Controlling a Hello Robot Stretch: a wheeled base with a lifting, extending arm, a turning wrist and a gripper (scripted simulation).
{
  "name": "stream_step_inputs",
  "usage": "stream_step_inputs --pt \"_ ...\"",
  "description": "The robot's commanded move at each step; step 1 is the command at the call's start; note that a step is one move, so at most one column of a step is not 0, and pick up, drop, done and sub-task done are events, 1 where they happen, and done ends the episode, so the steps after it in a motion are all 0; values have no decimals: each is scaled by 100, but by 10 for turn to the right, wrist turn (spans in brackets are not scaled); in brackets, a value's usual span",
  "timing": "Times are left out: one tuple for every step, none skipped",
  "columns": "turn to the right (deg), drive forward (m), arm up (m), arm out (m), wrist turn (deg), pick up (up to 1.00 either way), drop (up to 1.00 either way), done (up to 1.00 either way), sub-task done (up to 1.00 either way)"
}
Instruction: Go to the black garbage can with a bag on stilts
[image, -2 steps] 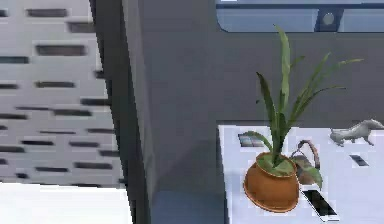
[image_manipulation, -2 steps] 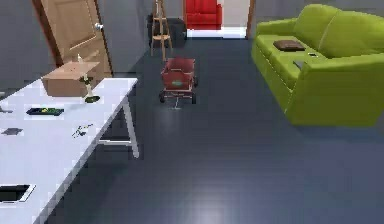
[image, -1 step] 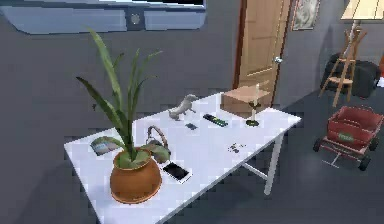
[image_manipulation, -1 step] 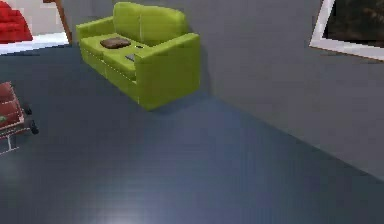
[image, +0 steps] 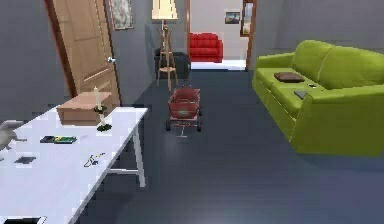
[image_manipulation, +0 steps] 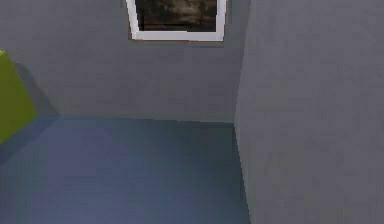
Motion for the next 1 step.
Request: stream_step_inputs --pt "30 0 0 0 0 0 0 0 0"
